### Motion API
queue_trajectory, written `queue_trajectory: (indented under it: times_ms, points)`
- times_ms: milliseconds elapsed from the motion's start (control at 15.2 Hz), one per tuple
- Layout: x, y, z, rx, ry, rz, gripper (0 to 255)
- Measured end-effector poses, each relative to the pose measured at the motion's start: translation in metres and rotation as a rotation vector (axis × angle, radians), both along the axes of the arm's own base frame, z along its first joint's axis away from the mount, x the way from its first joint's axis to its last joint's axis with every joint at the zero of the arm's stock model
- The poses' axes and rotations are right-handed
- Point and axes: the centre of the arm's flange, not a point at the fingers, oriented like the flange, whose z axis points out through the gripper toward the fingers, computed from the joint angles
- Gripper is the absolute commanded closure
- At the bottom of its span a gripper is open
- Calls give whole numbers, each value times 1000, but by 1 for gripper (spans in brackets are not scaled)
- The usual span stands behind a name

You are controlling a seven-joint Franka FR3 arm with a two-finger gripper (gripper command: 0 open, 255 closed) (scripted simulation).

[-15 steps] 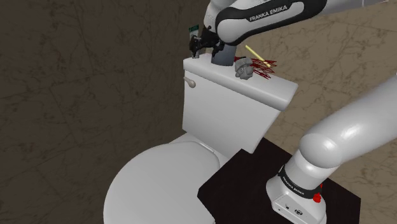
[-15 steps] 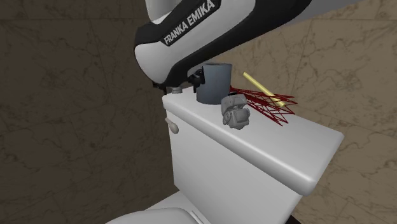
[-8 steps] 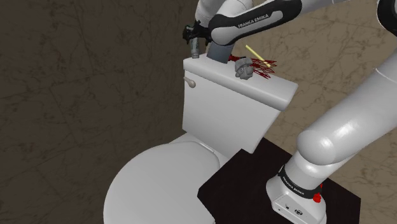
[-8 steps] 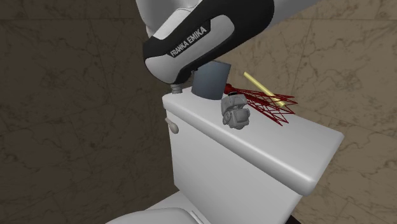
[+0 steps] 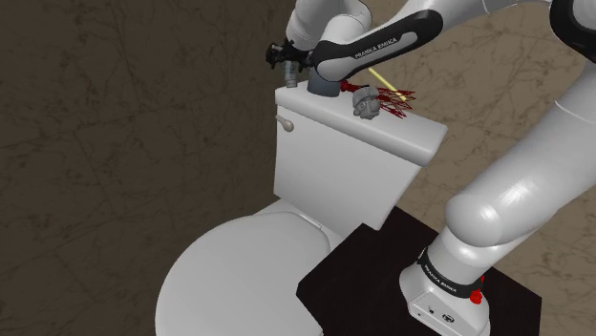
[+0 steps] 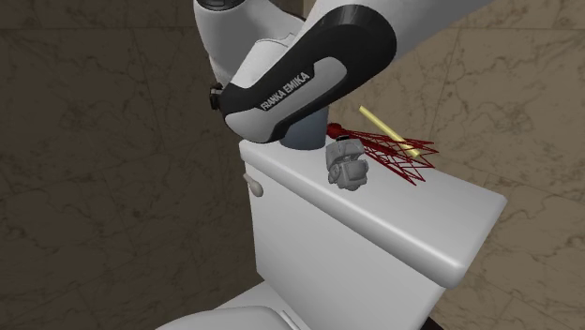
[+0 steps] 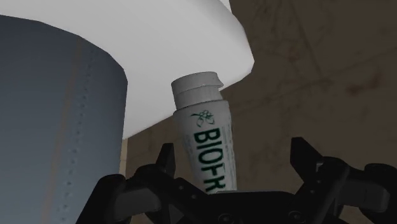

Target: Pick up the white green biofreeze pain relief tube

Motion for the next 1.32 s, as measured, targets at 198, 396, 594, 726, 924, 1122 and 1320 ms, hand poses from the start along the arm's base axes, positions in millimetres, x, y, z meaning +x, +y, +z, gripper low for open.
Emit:
queue_trajectory:
  times_ms: [198, 396, 594, 726, 924, 1122, 1320]
  points:
    - [1, -12, -10, -11, 40, -39, 255]
    - [3, -12, -11, -18, 46, -45, 255]
    - [2, -12, -11, -19, 43, -43, 255]
    - [0, -11, -11, -19, 47, -48, 255]
    - [-2, -12, -6, -18, 63, -59, 255]
    - [-3, -15, 7, -17, 67, -62, 255]
    - [-3, -15, 23, -17, 68, -63, 255]
